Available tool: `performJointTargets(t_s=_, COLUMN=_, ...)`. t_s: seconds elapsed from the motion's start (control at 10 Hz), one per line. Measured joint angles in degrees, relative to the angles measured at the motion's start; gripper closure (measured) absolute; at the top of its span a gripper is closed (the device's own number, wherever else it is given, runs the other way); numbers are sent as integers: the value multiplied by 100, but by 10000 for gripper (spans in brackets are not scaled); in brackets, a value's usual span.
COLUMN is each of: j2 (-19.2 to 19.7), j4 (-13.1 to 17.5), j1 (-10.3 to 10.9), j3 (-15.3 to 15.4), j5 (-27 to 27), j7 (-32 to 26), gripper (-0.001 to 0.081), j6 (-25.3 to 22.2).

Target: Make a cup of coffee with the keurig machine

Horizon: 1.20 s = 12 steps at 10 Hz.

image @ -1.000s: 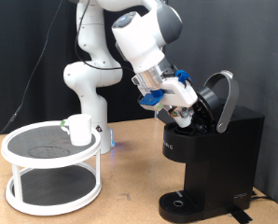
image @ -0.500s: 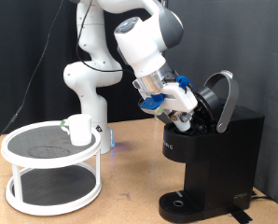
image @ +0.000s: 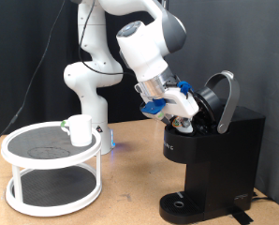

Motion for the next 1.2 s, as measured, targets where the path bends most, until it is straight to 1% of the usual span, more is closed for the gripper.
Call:
performJointTargets(t_s=0.3, j2=67, j4=8, j1=-1, j3=15, j5=0, j7=7, gripper=426, j6=11)
performJointTargets(t_s=0.4, j2=86, j4=35, j1=-1, j3=23, j5=29, j7=7, gripper=240, j6=39)
performJointTargets(t_s=0.5, j2=87, j4=43, j1=-1, j3=25, j5=41, j7=7, gripper=240, j6=39)
performJointTargets(t_s=0.6, j2=87, j4=45, j1=-1, j3=25, j5=55, j7=5, gripper=111, j6=39)
performJointTargets(t_s=0.7, j2=86, j4=45, j1=-1, j3=25, j5=77, j7=-6, gripper=78, j6=34)
performJointTargets(t_s=0.9, j2=57, j4=46, j1=-14, j3=10, j5=138, j7=-27, gripper=73, j6=-86)
performJointTargets(t_s=1.2, j2=-109, j4=35, j1=-75, j3=-125, j5=210, j7=-131, gripper=72, j6=-397)
